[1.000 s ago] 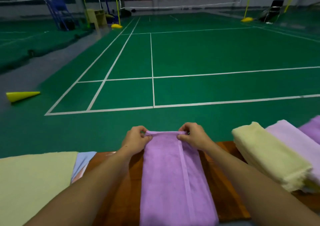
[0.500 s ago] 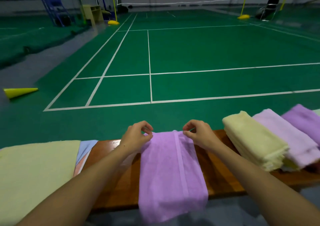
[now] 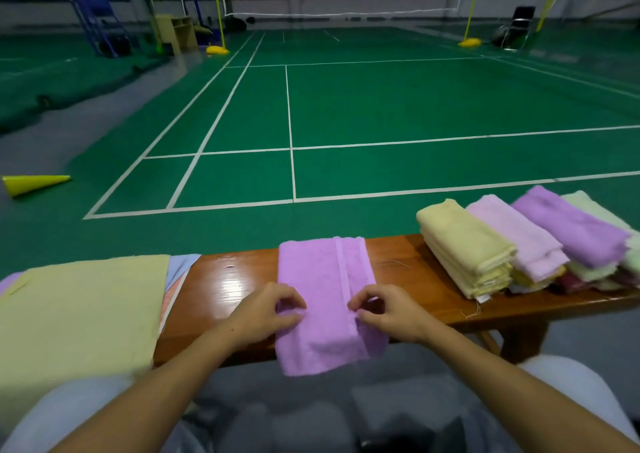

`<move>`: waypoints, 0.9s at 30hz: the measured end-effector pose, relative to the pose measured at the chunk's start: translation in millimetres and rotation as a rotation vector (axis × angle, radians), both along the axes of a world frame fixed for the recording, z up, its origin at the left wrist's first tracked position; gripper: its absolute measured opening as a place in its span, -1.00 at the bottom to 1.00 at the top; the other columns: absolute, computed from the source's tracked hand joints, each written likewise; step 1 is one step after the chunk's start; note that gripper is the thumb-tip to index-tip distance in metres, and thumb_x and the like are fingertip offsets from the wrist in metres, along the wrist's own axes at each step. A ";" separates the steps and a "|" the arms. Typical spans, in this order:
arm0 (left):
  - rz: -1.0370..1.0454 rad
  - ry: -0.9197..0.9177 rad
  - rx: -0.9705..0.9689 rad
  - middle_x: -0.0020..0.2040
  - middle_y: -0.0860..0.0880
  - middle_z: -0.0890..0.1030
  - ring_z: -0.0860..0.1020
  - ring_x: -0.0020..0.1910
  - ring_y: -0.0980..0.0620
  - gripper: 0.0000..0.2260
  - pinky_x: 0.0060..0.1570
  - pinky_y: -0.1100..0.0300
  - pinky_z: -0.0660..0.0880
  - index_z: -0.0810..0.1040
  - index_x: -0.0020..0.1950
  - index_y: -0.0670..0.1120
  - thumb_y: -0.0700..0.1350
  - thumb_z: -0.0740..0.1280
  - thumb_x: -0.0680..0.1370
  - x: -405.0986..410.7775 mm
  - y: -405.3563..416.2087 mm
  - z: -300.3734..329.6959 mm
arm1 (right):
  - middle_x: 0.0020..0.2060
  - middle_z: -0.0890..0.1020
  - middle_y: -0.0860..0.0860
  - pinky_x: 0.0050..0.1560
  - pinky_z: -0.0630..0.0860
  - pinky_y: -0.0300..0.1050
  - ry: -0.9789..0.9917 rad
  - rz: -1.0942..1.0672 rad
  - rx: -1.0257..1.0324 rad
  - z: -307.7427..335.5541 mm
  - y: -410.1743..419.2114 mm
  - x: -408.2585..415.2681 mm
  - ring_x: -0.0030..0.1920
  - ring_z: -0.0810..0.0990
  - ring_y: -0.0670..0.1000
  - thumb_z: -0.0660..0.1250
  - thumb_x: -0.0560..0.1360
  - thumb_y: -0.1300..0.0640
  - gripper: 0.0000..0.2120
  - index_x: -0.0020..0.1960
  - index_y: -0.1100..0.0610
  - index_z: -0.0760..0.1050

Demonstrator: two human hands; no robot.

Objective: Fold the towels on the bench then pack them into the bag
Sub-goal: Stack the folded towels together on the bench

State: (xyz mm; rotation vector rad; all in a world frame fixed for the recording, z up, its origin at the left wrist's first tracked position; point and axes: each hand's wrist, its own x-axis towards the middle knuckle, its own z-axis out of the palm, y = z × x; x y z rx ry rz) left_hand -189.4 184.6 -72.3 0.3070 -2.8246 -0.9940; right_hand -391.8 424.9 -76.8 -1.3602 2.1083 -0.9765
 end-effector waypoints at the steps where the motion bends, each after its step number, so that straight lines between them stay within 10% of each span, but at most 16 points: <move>1: -0.022 0.012 -0.064 0.01 0.21 0.69 0.59 -0.02 0.19 -0.83 0.02 0.18 0.54 0.69 0.05 0.13 0.05 0.47 0.47 3.2 0.5 -1.1 | 0.05 0.72 -0.15 0.21 0.62 -0.11 0.016 0.017 0.002 -1.0 3.9 1.2 0.10 0.67 -0.13 0.44 0.49 0.10 -0.84 0.06 -0.02 0.69; 13: -0.294 -0.066 -0.703 0.57 -0.01 0.38 0.38 0.50 -0.05 -0.23 0.43 0.04 0.42 0.39 0.52 0.14 0.36 0.49 0.38 39.1 -1.6 -14.4 | 0.26 0.50 -0.25 0.35 0.44 -0.12 0.107 0.119 0.054 -6.5 15.7 11.7 0.32 0.43 -0.20 0.47 0.47 -0.21 -0.74 0.12 -0.17 0.66; 27: -0.209 0.244 -0.221 0.20 0.16 0.67 0.63 0.17 0.15 -0.86 0.12 0.12 0.59 0.66 0.10 0.01 0.04 0.39 0.64 28.9 20.7 5.5 | 0.27 0.44 -0.27 0.36 0.47 0.00 0.169 0.105 0.090 1.6 14.0 25.3 0.33 0.38 -0.19 0.38 0.45 -0.45 -0.58 0.18 -0.24 0.61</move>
